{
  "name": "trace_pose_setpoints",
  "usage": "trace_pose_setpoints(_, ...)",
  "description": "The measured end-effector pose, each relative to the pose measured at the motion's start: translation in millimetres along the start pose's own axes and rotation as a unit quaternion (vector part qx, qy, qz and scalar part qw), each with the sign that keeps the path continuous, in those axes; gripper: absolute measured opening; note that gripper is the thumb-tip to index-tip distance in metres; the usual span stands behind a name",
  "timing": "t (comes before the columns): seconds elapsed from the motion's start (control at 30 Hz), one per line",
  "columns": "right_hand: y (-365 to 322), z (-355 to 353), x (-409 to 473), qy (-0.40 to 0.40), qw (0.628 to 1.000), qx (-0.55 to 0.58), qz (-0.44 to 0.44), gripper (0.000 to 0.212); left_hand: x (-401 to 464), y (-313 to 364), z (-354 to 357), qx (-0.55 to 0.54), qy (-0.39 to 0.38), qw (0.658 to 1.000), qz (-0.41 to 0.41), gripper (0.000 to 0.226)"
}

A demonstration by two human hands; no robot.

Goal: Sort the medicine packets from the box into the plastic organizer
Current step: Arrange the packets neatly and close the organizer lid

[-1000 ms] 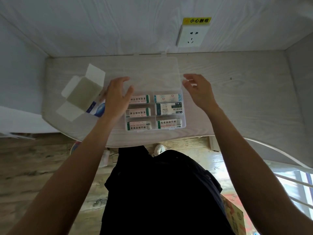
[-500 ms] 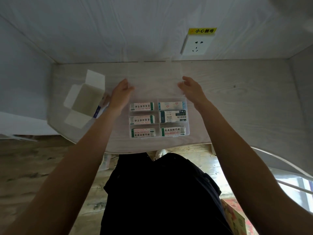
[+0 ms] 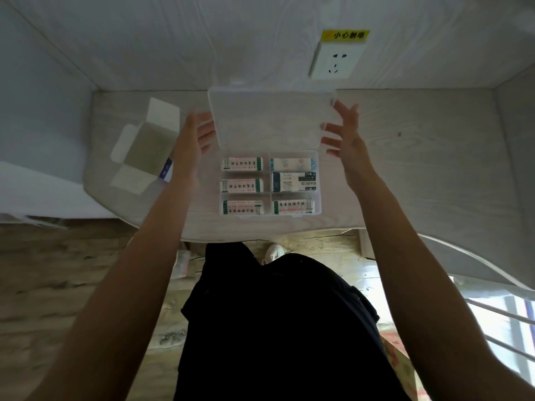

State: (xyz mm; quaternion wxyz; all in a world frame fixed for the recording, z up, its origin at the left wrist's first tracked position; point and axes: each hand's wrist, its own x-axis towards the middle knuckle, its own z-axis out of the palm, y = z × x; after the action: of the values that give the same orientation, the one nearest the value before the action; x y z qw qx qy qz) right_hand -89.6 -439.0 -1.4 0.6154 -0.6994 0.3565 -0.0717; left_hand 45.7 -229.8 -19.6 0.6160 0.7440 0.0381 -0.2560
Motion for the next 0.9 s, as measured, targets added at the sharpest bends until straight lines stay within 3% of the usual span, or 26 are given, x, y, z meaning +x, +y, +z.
trace_pose_setpoints(0.1, 4, -7, -19, -0.023, 0.999, 0.025, -0.008, 0.109, -14, -5, -5, -0.003, 0.030, 1.000, -0.001, 0.054)
trace_pose_setpoints(0.23, 14, -16, -48, -0.020, 1.000, -0.007, -0.015, 0.119, -43, -20, -10, -0.001, 0.060, 0.998, -0.011, 0.053)
trace_pose_setpoints(0.3, 22, -18, -61, -0.022, 0.999, -0.039, -0.013, 0.113, -59, -29, -11, 0.014, 0.060, 0.998, -0.013, 0.046)
trace_pose_setpoints(0.37, 33, -18, -71, -0.019, 0.997, -0.074, -0.007, 0.089, -70, -41, -13, 0.021, 0.062, 0.998, -0.023, 0.039)
trace_pose_setpoints(0.47, 48, -12, -83, -0.018, 0.988, -0.148, -0.036, 0.056, -86, -53, -12, 0.072, 0.046, 0.995, -0.042, 0.047)
trace_pose_setpoints(0.53, 54, -6, -90, -0.029, 0.974, -0.213, -0.070, 0.044, -90, -62, -13, 0.142, 0.039, 0.989, -0.005, 0.045)
trace_pose_setpoints(0.6, 63, -2, -92, -0.039, 0.964, -0.252, -0.076, 0.039, -92, -68, -14, 0.217, 0.018, 0.975, 0.046, 0.043)
trace_pose_setpoints(0.7, 77, 4, -91, -0.049, 0.952, -0.299, -0.053, 0.041, -84, -86, -20, 0.279, -0.008, 0.958, 0.069, 0.058)
trace_pose_setpoints(0.9, 84, 12, -94, -0.037, 0.903, -0.423, -0.067, 0.051, -84, -96, -24, 0.305, -0.010, 0.948, 0.088, 0.059)
